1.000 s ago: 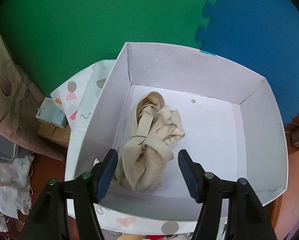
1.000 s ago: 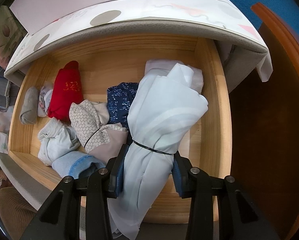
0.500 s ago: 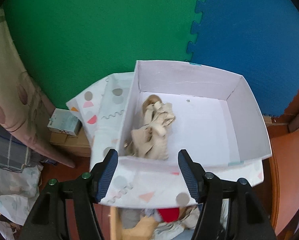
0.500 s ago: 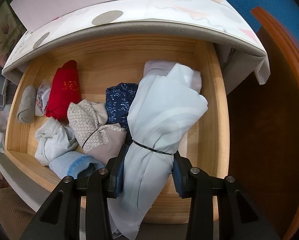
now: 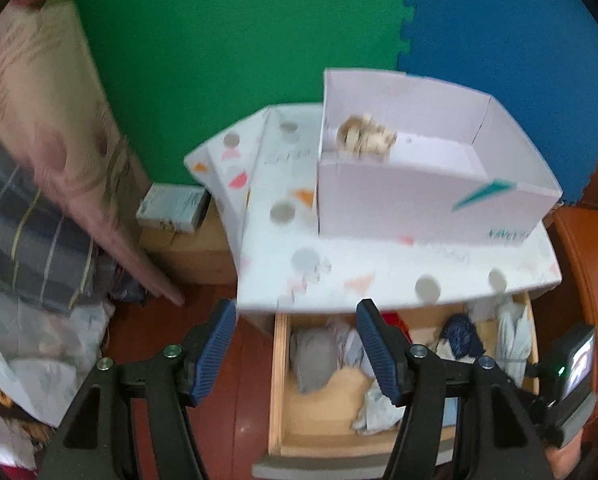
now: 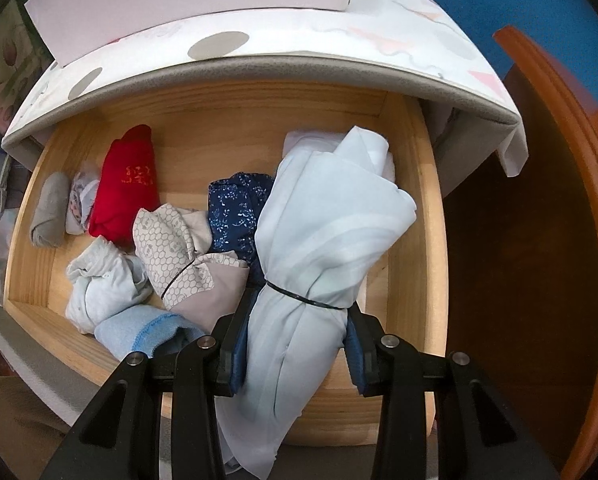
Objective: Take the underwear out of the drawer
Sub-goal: 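Open the left gripper to drop the beige bra into the box, then carry the light blue bundle to the white box and release it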
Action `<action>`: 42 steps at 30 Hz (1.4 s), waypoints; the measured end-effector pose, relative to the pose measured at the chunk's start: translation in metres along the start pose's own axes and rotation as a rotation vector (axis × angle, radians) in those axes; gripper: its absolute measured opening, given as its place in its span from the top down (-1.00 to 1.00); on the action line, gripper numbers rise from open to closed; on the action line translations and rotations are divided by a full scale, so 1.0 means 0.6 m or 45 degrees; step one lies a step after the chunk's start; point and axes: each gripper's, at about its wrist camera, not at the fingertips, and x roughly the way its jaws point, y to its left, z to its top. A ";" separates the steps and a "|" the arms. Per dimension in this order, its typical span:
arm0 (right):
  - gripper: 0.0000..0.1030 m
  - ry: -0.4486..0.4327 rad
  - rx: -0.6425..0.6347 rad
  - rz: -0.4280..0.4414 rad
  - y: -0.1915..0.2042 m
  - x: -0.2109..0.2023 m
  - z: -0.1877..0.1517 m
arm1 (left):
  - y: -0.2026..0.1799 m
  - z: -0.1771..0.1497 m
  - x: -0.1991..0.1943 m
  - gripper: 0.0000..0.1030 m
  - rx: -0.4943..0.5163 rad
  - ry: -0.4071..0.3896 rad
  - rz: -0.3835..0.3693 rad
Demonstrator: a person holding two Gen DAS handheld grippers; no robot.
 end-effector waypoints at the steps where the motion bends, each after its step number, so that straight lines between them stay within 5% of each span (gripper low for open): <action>1: 0.29 -0.006 -0.001 -0.007 0.000 -0.002 0.000 | 0.002 -0.017 0.007 -0.25 -0.028 0.006 -0.004; 6: 0.29 -0.022 -0.014 -0.020 0.003 -0.006 -0.001 | -0.004 -0.096 0.044 -0.25 -0.135 0.032 0.009; 16: 0.30 -0.089 0.003 0.024 -0.009 -0.029 -0.008 | -0.038 -0.200 0.120 -0.25 -0.153 0.110 0.062; 23: 0.30 -0.128 0.028 0.073 -0.026 -0.049 -0.011 | -0.024 -0.204 0.122 -0.25 -0.238 0.101 0.050; 42: 0.36 -0.231 -0.116 0.131 0.009 -0.195 0.000 | -0.037 -0.204 0.121 -0.25 -0.182 0.083 0.075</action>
